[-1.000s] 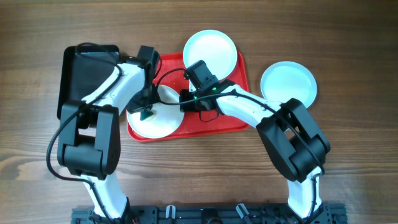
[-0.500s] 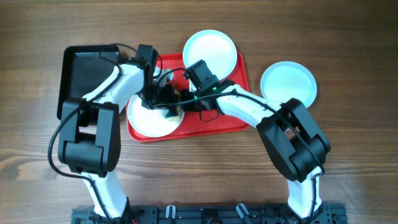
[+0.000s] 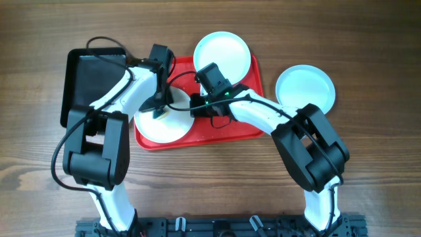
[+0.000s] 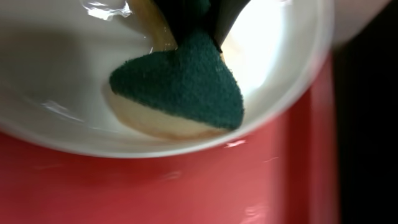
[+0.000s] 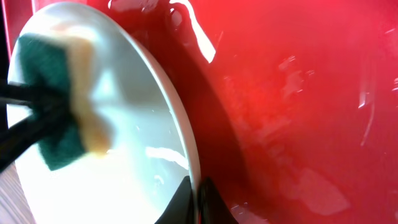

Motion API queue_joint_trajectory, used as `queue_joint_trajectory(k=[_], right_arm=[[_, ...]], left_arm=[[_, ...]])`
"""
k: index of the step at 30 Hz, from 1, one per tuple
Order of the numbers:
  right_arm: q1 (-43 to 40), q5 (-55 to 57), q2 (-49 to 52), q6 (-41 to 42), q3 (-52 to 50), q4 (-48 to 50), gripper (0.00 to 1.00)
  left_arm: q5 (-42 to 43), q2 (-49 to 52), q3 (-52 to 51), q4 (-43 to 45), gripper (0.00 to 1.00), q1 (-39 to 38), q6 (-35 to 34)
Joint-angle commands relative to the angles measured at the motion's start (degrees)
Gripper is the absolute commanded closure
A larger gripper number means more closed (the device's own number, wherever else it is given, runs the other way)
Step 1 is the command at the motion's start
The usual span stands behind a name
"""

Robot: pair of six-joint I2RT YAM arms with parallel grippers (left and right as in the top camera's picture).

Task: Clean dirty plates on tray and stack at the side
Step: 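Scrub the held plate with the sponge in the left gripper, then lift the left gripper away and carry the plate right with right gripper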

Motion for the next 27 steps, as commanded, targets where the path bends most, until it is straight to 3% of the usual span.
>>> queue_joint_trajectory(k=[1,4,7,14,23,27], right_arm=[[-0.1,-1.1,0.9,0.0,0.3,-0.5,0.96],[-0.1,-1.1,0.9,-0.1,0.3,-0.5,0.96],[-0.1,-1.1,0.9,-0.1,0.3,-0.5,0.96],[-0.5,-1.1,0.9,-0.1,0.3,-0.5,0.96],[-0.5,-1.1,0.9,-0.1,0.3,-0.5,0.96],[-0.5,-1.1,0.9,-0.1,0.3,-0.5,0.96]], left_arm=[[-14.0,2.2,-0.1,-5.1,0.96,1.3,-6.7],[-8.4,2.2,0.2,-8.6,0.96,1.3,-4.6],[2.5,2.2,0.2,-10.1,0.96,1.3,3.3],[35.5,2.2,0.2,-8.8,0.96,1.3,23.3],[39.7,2.2,0.2,4.7,0.96,1.3,23.8],[33.0,2.2,0.2,11.4,0.96,1.3,19.5]])
